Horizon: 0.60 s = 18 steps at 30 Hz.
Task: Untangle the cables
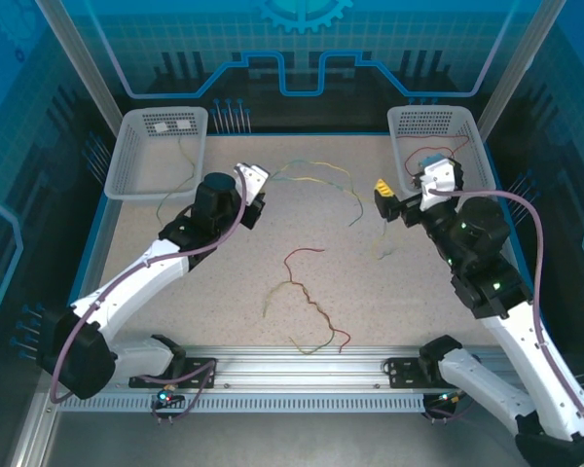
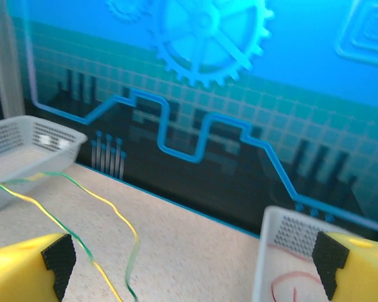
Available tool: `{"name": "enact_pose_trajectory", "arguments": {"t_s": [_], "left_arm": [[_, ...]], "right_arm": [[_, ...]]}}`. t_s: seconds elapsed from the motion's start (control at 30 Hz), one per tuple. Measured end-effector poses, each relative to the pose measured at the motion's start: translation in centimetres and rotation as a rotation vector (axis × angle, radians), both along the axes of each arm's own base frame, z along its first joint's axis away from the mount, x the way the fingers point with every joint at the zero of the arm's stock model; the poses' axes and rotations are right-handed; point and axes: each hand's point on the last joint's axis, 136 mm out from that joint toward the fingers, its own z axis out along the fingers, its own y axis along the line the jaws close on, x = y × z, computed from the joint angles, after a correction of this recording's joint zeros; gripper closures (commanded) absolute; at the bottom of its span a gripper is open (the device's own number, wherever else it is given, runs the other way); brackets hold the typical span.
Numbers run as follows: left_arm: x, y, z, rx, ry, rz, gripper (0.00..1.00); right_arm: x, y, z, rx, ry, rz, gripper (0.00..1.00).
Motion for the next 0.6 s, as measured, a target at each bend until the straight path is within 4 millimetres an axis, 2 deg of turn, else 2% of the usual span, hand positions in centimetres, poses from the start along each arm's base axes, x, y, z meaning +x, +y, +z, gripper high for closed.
{"name": "enact_pose_trajectory", "arguments": {"t_s": [0.07, 0.13, 0.23, 0.3, 0.43, 0.5, 0.6], "left_arm": [[0.1, 0.0, 0.0, 0.017, 0.004, 0.009, 1.0], [0.1, 0.2, -0.1, 0.03, 0.006, 0.022, 1.0], [0.1, 0.5, -0.3, 0.054, 0.008, 0.03, 1.0], [0.1, 0.5, -0.4, 0.056, 0.01, 0.028, 1.0], [-0.1, 0.2, -0.2, 0.048, 0.008, 0.01, 1.0], [-0.3, -0.1, -0.1, 0.043, 0.008, -0.003, 1.0], [-0.8, -0.9, 0.3, 0.029, 0.006, -0.039, 1.0]], "right_arm": [[0.6, 1.2, 1.1, -0.05, 0.005, 0.002, 0.0], [1.7, 1.5, 1.4, -0.092, 0.028, -0.032, 0.0], [2.4, 2.2, -0.1, -0.17, 0.07, -0.015, 0.0], [1.7, 4.3, -1.6, -0.222, 0.078, 0.106, 0.0], [0.0, 10.7, -5.3, -0.406, 0.043, 0.349, 0.0], [0.6, 13.5, -7.0, -0.498, 0.034, 0.413, 0.0], [3.9, 16.4, -10.4, -0.631, 0.069, 0.425, 0.0]]}}
